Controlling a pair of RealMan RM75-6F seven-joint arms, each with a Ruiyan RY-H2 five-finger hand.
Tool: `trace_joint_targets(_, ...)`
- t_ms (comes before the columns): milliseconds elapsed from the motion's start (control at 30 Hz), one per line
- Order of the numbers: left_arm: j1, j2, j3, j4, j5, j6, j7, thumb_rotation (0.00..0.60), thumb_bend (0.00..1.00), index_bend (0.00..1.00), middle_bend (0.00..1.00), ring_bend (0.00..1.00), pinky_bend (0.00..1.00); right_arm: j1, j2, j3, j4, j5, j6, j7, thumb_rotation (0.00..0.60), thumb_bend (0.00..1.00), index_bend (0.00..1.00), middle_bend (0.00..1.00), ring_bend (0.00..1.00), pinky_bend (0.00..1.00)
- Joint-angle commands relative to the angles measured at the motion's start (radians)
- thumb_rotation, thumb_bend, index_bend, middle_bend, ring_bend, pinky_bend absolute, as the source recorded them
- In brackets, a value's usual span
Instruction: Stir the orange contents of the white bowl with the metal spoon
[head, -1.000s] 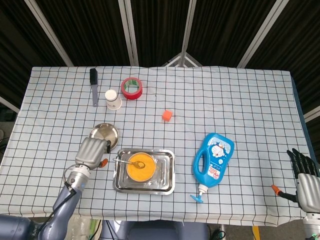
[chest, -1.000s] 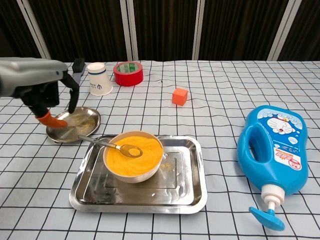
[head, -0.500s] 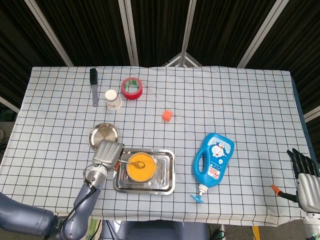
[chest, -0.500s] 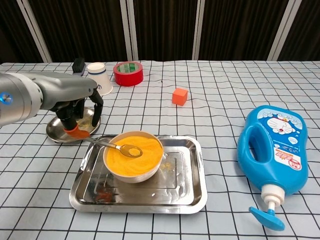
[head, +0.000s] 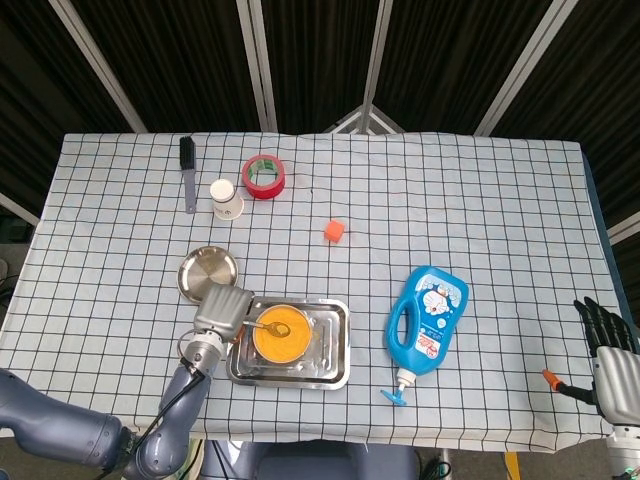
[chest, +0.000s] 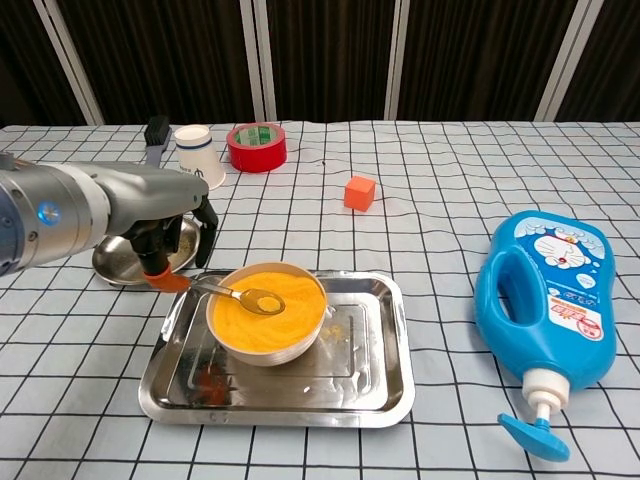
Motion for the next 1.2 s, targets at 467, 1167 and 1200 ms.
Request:
trace_joint_targets(467, -0.019, -0.028, 0.013, 0.038, -0.024, 0.010, 0.016, 0.600, 0.47, 0.48, 1.00, 0.98, 1.00, 0.000, 0.001, 0.000, -0.001, 0.000, 0.000, 0.003, 0.600, 0.20, 0.00, 0.00, 0.00, 0.00)
trace_joint_targets(1167, -0.028, -0.045, 0.014, 0.046, -0.029, 0.013, 0.013, 0.600, 0.47, 0.49, 1.00, 0.98, 1.00, 0.000, 0.001, 0.001, -0.003, 0.002, 0.001, 0.005, 0.600, 0.20, 0.00, 0.00, 0.00, 0.00)
trace_joint_targets(1200, -0.029, -0.045, 0.014, 0.046, -0.029, 0.013, 0.012, 0.600, 0.48, 0.50, 1.00, 0.98, 1.00, -0.001, 0.001, 0.001, -0.003, 0.002, 0.001, 0.006, 0.600, 0.20, 0.00, 0.00, 0.00, 0.00)
